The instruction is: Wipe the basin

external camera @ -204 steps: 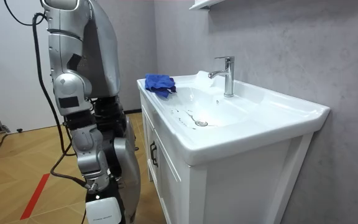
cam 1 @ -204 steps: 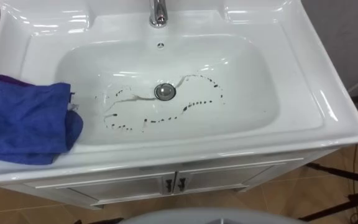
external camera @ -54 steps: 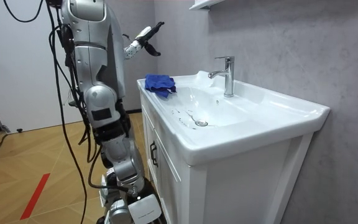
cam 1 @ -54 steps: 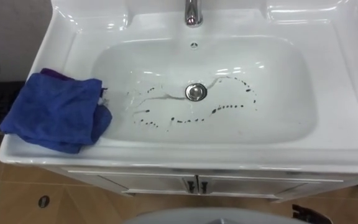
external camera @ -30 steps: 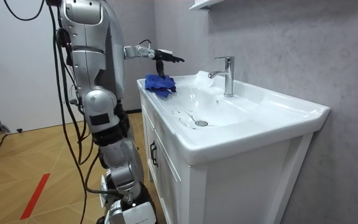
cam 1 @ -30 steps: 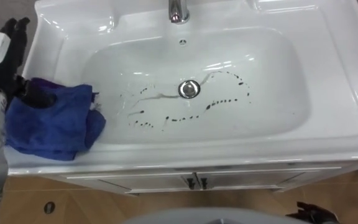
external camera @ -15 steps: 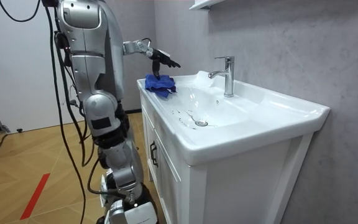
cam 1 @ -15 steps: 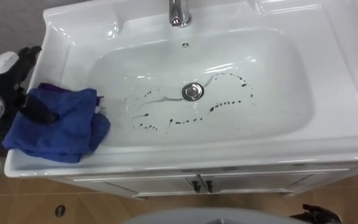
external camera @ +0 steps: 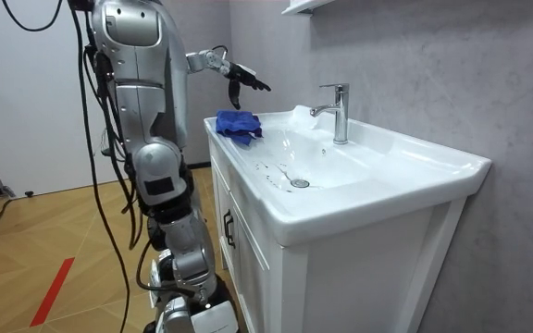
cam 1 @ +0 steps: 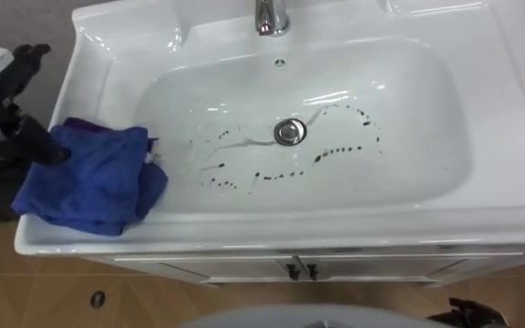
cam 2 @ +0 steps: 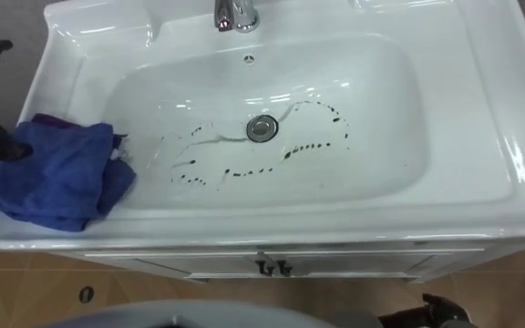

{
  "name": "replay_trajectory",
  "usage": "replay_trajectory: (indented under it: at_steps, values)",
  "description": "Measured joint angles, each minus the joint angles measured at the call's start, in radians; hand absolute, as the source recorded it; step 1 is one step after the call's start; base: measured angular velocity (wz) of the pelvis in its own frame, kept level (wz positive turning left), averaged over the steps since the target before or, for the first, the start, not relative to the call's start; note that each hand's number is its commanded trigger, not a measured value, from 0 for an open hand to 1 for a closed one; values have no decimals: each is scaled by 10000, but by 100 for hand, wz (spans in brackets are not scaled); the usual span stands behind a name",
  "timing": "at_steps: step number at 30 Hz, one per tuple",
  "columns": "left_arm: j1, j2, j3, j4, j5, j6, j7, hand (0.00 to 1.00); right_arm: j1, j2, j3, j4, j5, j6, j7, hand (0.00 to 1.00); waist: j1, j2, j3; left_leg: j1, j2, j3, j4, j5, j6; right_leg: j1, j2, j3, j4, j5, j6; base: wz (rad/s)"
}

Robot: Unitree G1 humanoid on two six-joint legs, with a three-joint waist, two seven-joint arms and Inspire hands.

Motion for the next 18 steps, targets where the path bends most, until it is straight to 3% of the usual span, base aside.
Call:
replay_trajectory:
  at_steps: [13, 18]
  values:
    - [0, 0, 0, -2, 0, -5, -409, 0, -21, -25, 9, 15, -5, 10, 240, 0, 86, -107, 76, -1, -7, 9, -3, 0, 0, -29, -3, -4, -6, 0, 1, 0]
    - [1, -1, -1, -1, 7, 17, -816, 0, -23, -24, 272, 12, 0, 11, 235, 0, 214, -222, 33, 6, -7, 5, 4, 0, 0, -27, -3, -16, 12, 0, 1, 0]
